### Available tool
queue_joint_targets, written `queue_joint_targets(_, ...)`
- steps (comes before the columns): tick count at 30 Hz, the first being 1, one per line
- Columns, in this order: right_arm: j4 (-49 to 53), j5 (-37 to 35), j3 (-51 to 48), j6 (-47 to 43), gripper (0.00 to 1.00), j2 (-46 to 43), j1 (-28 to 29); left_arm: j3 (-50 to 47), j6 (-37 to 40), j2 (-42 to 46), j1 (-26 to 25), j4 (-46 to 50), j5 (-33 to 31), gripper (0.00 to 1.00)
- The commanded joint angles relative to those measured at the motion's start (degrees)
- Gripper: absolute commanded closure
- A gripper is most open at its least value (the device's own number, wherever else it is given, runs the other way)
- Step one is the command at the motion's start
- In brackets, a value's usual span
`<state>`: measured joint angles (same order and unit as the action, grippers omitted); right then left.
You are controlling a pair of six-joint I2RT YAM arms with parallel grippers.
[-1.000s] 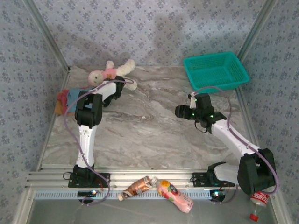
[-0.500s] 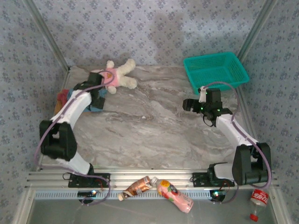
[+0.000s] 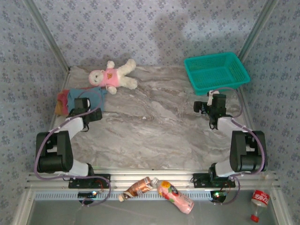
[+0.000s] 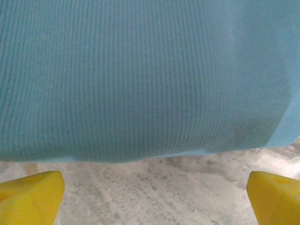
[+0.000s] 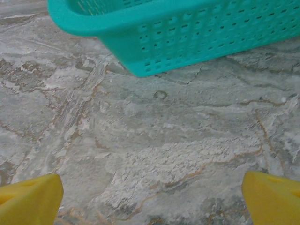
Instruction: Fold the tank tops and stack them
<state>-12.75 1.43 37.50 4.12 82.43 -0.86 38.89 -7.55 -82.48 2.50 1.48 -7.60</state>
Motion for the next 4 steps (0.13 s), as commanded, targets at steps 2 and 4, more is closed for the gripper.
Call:
queue_joint_targets(2,-7.94,-3.11,-2.95,-2.29,0.0,0.22,-0.58,-1.72,-1.33,1.72,0.03,-10.7,2.58,0.0)
queue_joint_targets(4,-6.93,-2.04,-2.15,-2.73,0.0,0.13,-0.8,-2.02,-1.52,1.91,-0.03,-11.05,3.18,0.0)
